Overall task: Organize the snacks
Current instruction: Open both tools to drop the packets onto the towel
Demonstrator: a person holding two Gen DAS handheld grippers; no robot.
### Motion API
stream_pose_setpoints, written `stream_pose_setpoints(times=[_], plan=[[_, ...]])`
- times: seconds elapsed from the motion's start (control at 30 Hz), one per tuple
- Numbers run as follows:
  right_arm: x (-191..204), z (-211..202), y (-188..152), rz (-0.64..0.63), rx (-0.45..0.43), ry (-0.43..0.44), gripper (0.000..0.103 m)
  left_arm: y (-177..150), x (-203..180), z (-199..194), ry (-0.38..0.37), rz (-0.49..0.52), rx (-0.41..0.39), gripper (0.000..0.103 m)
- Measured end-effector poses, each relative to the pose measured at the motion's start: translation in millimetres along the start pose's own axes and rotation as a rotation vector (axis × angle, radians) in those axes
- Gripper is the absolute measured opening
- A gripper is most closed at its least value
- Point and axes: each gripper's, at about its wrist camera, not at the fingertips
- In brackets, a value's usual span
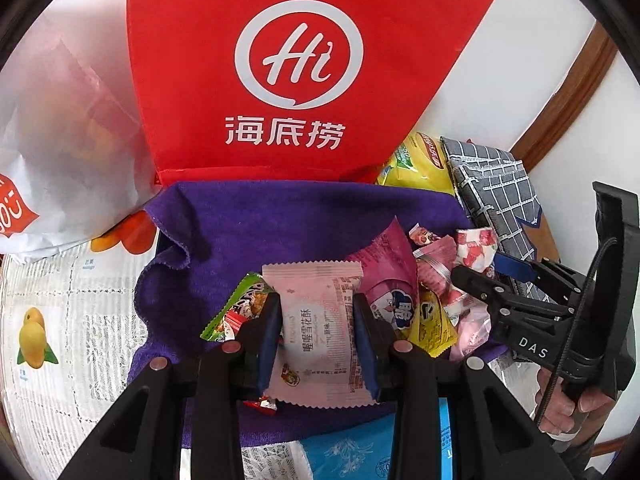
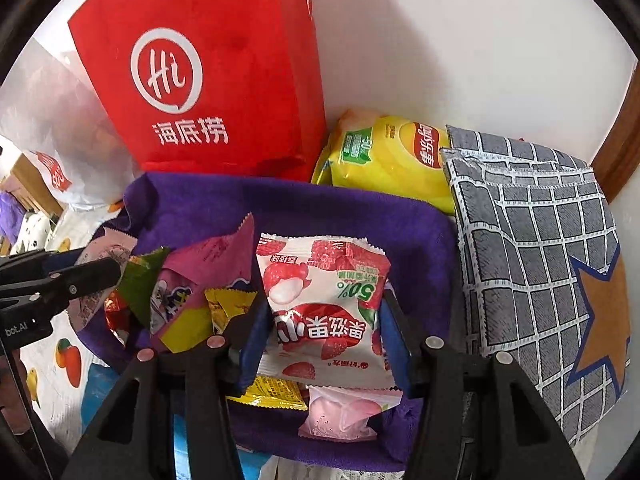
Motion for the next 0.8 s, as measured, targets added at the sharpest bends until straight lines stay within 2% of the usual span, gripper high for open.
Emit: stream_pose_setpoints(times=[0.1,0.17,0.23,0.3,0.4,0.5,0.63,0.8], plan=[[1,-2,0,-0.010,-0.010,-0.004,0.058,0,-1,1,0.001,0.006,-0.001,0.034],[3,-7,0,-0.023,-0.034,0.008,0.067,-1,-1,1,0.001,0.008,0.003,0.035],[5,-13,1,-0.032,-0.059,0.005,0.069,1,-2,2,0.002,0.010,0.012,0.042],[6,-21,2,-0.034,-0.081,0.001,0.071,2,-4,-3,0.026,0.027,0.007,0.062],[2,-33,4,-0.006,-0.100,0.012,0.071,3,-9,-18,0.047,0.046,-0.033,0.070],[-1,-47,4,0.025,-0.105,0.031,0.071,4,-14,-34,0.053,0.051,-0.059,0.070],[0,-74,-2,0.047,-0.151,0.005,0.071,-2,-24,-64,0.103,0.073,-0.105,0.070],[3,-117,-22,0.049,-0.201,-0.017,0.071,-21,-32,-98,0.093,0.055,-0.134,0.072]])
Point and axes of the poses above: each gripper's, at about its wrist camera, not at the fingertips, and z roughly the way its jaws point, x to its left, y to its top, and after that the axes turned 12 degrees about z, right-handed
